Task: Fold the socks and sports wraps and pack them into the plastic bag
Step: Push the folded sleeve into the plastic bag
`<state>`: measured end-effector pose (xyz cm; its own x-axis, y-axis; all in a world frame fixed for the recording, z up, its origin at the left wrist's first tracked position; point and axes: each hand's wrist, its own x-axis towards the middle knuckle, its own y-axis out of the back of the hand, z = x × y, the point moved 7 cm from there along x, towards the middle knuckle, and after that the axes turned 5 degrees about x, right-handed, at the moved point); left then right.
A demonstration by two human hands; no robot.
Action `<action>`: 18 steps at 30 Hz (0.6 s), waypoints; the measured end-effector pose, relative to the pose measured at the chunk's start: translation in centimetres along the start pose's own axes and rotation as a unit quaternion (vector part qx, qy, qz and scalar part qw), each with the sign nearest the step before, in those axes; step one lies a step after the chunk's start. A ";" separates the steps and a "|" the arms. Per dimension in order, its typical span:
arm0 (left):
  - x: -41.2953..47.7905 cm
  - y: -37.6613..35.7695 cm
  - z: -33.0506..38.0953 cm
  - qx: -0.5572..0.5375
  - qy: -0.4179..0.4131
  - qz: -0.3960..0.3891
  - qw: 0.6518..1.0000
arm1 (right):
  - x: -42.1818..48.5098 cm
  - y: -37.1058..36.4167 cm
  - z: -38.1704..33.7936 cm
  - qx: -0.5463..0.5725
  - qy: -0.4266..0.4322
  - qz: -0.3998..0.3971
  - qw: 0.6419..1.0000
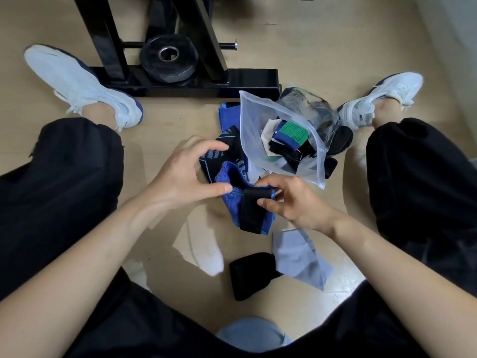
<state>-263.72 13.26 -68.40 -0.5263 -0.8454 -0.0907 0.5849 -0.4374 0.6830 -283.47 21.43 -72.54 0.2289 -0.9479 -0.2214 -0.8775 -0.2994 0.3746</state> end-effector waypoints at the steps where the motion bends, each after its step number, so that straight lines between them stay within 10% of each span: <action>1: -0.1 -0.6 0.2 0.039 -0.025 -0.031 0.998 | -0.1 0.0 -0.2 0.009 0.000 -0.012 1.000; 5: -0.5 -3.6 -0.3 0.112 -0.036 -0.105 0.988 | -0.2 0.0 -0.9 0.034 0.002 -0.041 0.999; 18: -0.6 -4.3 0.5 -0.130 0.046 -0.086 0.987 | -0.3 0.4 -3.6 -0.123 0.086 0.000 0.989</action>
<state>-266.24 15.78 -70.96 -0.5804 -0.7711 -0.2619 0.6365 -0.6301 0.4448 -282.38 21.23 -69.13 0.3159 -0.9460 -0.0726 -0.7535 -0.2966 0.5867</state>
